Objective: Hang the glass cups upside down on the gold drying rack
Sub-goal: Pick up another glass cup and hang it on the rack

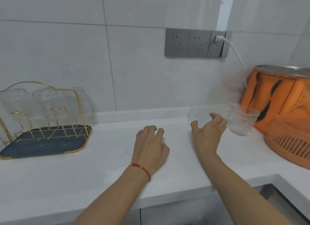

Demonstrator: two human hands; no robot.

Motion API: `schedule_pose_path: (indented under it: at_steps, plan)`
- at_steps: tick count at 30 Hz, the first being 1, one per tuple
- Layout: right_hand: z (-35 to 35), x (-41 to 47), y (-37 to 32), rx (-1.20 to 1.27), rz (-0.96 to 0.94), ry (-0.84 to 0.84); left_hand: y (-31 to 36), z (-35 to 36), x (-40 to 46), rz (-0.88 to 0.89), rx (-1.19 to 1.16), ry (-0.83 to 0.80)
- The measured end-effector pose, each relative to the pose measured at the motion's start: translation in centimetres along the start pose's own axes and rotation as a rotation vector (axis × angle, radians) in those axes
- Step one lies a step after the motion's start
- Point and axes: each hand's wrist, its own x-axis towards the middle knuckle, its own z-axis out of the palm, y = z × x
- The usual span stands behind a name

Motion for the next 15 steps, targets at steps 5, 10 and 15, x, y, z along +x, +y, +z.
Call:
schedule_pose_path:
  at_steps: [5, 10, 15]
  plan:
    - [1.8, 2.5, 0.5, 0.093, 0.232, -0.258, 0.0, 0.7, 0.0, 0.077, -0.042, -0.052]
    - [3.7, 3.7, 0.9, -0.082, 0.231, -0.165, -0.1, 0.8, -0.2, 0.018, -0.087, -0.023]
    - [2.7, 3.5, 0.8, 0.065, 0.156, -0.162, -0.3, 0.4, -0.1, 0.004, -0.158, -0.001]
